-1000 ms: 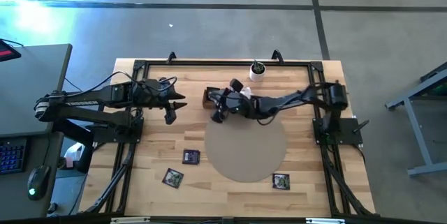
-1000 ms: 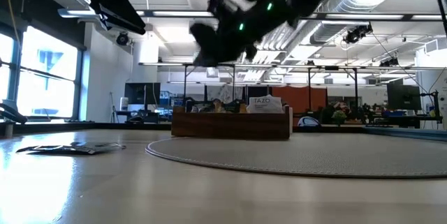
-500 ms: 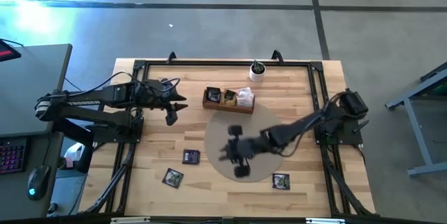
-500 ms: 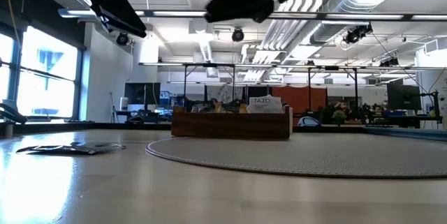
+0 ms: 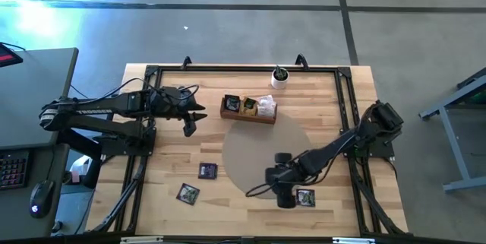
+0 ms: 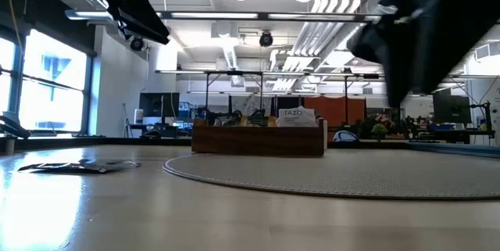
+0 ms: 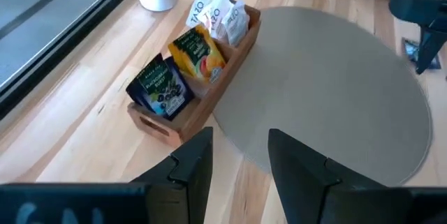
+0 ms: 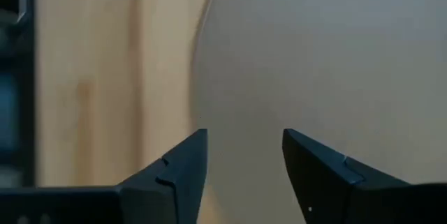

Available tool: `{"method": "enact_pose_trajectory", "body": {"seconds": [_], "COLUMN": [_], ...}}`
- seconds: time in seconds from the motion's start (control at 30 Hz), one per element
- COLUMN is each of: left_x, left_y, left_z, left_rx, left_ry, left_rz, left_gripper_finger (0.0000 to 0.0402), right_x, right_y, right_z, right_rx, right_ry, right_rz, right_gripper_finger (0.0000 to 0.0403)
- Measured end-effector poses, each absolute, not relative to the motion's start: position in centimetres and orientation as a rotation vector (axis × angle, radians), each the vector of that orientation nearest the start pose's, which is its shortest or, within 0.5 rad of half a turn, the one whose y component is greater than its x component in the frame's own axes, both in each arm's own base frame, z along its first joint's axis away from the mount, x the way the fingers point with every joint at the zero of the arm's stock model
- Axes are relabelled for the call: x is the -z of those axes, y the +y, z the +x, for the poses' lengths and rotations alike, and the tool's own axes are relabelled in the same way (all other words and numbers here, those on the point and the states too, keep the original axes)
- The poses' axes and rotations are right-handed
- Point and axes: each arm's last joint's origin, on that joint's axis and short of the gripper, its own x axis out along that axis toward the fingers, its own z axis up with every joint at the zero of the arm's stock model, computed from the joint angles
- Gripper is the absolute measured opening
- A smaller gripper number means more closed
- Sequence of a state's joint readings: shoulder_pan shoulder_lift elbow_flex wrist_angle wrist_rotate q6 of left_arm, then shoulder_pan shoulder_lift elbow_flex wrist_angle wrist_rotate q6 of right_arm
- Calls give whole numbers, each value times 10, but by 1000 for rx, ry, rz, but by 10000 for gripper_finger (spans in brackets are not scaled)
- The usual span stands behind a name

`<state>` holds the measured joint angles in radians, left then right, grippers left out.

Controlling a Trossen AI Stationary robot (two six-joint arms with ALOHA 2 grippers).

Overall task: Pick & Place Tea
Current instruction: Put the dark blue tea bag into the left section of the wooden organizer

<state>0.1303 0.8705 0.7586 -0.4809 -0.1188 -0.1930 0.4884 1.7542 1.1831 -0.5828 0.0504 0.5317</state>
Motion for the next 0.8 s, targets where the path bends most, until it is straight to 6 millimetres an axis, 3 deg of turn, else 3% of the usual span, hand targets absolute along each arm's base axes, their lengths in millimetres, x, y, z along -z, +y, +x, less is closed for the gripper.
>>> {"method": "enact_pose_trajectory", "body": {"seconds": [0.2,0.53,0.8], "left_x": [-285,-285,-285], "left_y": [27,27,27], "left_z": [179,179,179], "left_rx": [-304,-304,-297], "left_ry": [549,550,552], "left_rz": [-211,-212,-215], "left_gripper_finger": [137,137,137], "right_x": [-189,-185,-186], "right_y": [165,175,179], "right_z": [290,263,266], "right_rx": [-120,-32,-62], "right_ry": [1399,1544,1498], "right_rz": [324,176,183], "right_gripper_finger": [201,197,197]}}
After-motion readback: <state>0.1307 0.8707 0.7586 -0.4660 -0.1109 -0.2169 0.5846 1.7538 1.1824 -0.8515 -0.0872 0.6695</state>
